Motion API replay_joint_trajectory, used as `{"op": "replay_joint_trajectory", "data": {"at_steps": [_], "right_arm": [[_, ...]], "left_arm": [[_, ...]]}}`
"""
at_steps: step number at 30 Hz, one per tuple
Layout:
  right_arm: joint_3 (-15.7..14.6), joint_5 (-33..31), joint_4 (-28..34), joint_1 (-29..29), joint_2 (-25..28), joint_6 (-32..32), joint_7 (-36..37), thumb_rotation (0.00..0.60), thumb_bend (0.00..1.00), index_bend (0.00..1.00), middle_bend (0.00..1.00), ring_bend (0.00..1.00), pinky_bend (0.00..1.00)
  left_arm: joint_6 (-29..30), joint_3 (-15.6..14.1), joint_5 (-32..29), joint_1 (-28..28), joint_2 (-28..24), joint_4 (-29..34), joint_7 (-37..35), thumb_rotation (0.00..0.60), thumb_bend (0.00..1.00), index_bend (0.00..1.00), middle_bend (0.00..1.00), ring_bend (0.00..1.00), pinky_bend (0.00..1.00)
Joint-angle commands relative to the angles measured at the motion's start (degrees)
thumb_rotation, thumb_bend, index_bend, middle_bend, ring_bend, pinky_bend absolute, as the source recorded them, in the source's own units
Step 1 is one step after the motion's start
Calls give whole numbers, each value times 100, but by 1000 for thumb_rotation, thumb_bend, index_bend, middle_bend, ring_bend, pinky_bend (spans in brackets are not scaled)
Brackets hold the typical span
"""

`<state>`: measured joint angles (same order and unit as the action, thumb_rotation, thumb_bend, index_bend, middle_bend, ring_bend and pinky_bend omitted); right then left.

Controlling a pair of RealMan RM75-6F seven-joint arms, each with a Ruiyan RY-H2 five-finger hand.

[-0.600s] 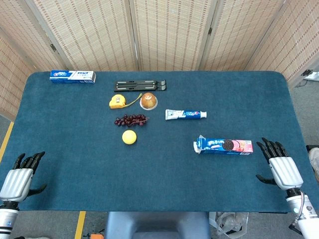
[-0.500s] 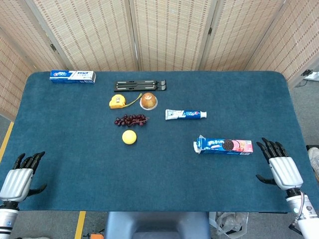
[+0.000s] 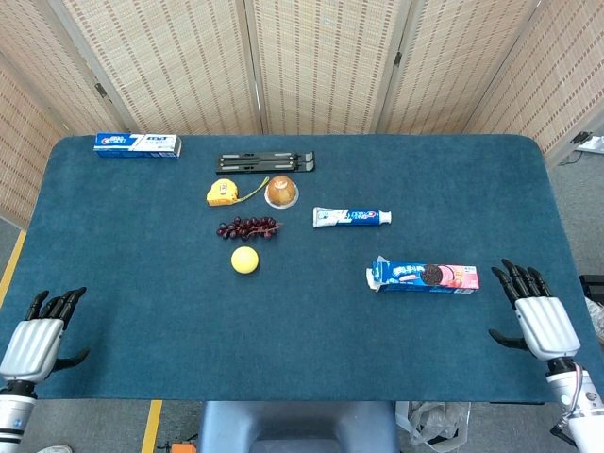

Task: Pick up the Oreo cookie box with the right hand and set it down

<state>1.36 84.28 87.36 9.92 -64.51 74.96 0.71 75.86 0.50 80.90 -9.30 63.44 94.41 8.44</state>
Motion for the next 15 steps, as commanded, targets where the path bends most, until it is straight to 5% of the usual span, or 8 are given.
{"op": "replay_joint_trajectory", "data": {"at_steps": [1,15], "right_arm": [[35,-30,-35,1,44,-2,91,600,217,0,0,0,0],[8,-28,-1247,857,23,-1628,1152,600,218,57,0,41,0]], "left_arm": [[-21,4,-3,-10,-11,-4,-41,600,230,31,159,185,9],[-200,41,-171,-99,33,10,120,600,230,31,159,185,6]]}}
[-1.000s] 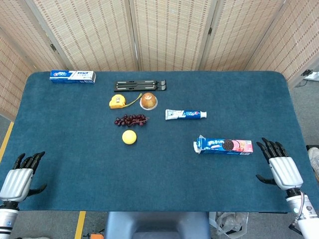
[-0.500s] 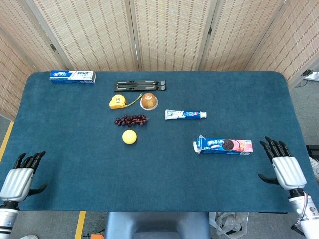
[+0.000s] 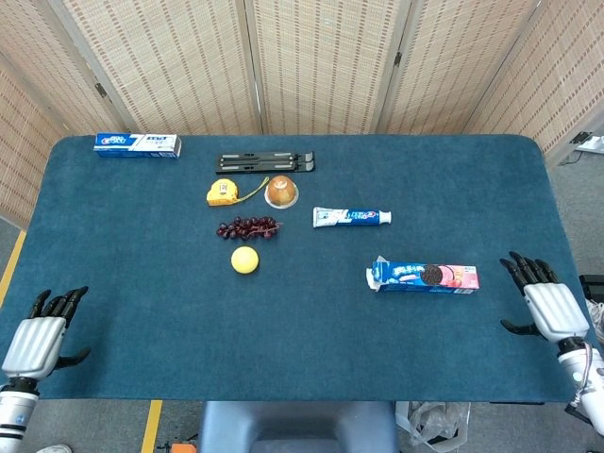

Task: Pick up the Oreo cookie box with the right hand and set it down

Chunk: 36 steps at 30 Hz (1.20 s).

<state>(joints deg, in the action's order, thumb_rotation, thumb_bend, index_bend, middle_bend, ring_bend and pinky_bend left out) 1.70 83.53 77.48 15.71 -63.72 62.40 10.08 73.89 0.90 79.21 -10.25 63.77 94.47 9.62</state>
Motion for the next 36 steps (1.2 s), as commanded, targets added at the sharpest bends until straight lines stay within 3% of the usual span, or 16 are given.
{"op": "replay_joint_trajectory", "data": {"at_steps": [1,8,22,36], "right_arm": [[-20,65,-314,354,-86,-456,216,600,218,67,0,45,0],[56,-148,-421,680,-228,-939,-190,600,218,143,44,81,0],[184,-697,-883,1251,-603,-1913,-601,600,218,193,60,102,3],[232,-908,-1130,1487,-899,-2146,-763,600,217,247,94,132,24]], "left_arm": [[1,0,4,-4,-3,5,-4,600,231,31,159,185,4],[77,-24,86,26,-19,-10,-78,600,230,32,159,185,1],[-54,-12,-26,-30,-9,-28,-8,600,256,37,158,185,0],[-72,-8,-29,-44,-20,-47,-88,600,355,39,159,185,0]]}}
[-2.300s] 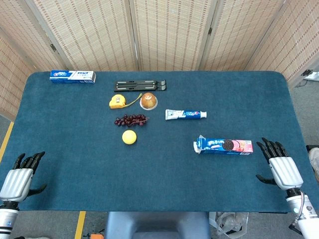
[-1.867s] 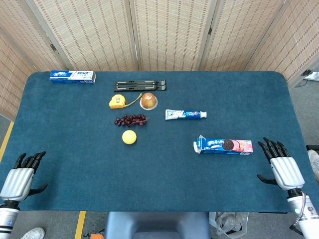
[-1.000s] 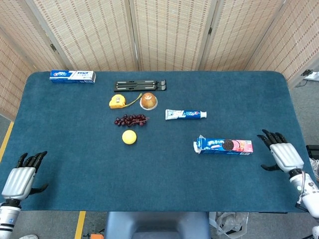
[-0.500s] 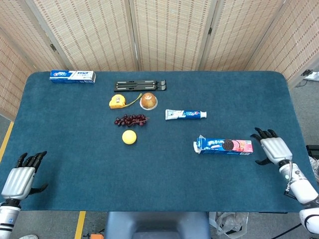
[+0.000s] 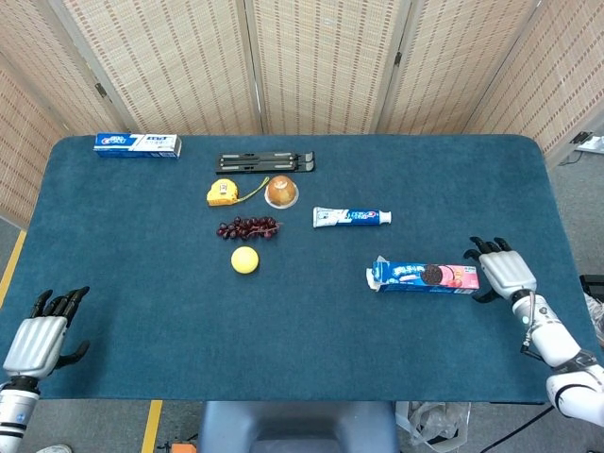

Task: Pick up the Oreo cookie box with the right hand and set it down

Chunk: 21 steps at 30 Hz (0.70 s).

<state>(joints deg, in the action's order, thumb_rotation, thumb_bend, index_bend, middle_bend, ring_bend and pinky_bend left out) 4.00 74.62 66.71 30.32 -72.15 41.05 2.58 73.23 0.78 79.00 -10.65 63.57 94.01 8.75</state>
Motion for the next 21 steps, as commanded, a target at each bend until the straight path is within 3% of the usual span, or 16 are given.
{"op": "replay_joint_trajectory", "data": {"at_steps": [1,10,21], "right_arm": [[2,-24,-73,32,-76,-8,-16,600,217,260,104,139,31],[28,-69,-217,32,-245,181,-119,600,218,376,190,198,73],[76,-138,-181,9,-251,404,-282,600,218,446,247,233,97]], "left_arm": [[-10,5,-14,-6,-1,-1,-2,600,355,39,159,185,0],[-16,4,-23,-12,-2,0,-8,600,356,39,159,185,0],[-13,-2,-14,-15,0,-11,-17,600,356,39,159,185,0]]}}
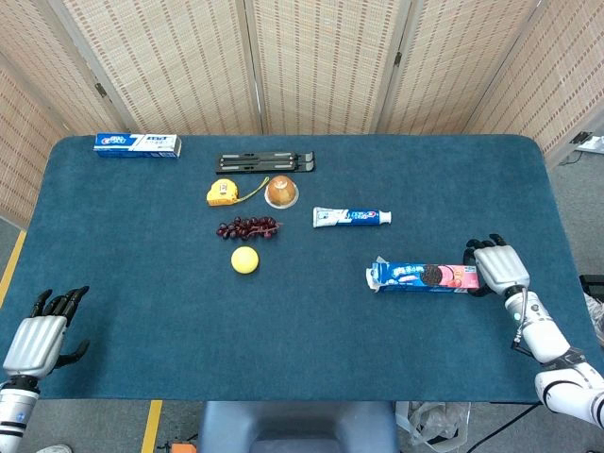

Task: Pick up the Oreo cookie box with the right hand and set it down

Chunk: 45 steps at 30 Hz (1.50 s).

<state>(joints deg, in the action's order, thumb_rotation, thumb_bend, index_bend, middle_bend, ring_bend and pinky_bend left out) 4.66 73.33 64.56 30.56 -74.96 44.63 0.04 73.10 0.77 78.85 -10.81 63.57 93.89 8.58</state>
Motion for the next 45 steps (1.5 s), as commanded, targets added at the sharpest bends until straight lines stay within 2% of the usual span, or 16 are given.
{"op": "replay_joint_trajectory", "data": {"at_steps": [1,6,10,13,18,28,34,45], "right_arm": [[17,-16,67,-25,56,79,-46,600,218,455,253,236,100],[64,-2,280,-32,256,240,-149,600,219,468,263,241,100],[140,60,541,17,489,519,-590,600,218,487,276,256,105],[210,121,633,74,564,733,-907,600,218,504,289,282,152],[281,221,707,220,701,815,-1172,600,218,510,293,288,161],[116,772,890,410,1049,1140,-2421,600,218,510,293,292,199],[69,1254,875,482,1251,1468,-2457,600,217,510,293,298,221],[143,1584,1228,500,1842,1834,-2580,600,217,510,293,304,240]], "left_arm": [[3,-1,4,0,1,1,2,600,356,39,159,185,0],[7,-2,-3,0,9,5,24,600,356,39,159,185,0],[-21,5,-44,-12,22,6,70,600,356,38,159,185,0],[-44,9,-75,-23,31,12,109,600,356,37,159,185,0],[-58,14,-102,-33,41,16,139,600,355,36,159,185,0],[-259,-42,-41,-112,-19,13,-42,600,355,34,159,185,0],[-288,-32,-92,-132,4,7,-1,600,356,34,159,185,0],[-433,-24,-202,-211,62,-16,98,600,356,34,158,185,0]]}}
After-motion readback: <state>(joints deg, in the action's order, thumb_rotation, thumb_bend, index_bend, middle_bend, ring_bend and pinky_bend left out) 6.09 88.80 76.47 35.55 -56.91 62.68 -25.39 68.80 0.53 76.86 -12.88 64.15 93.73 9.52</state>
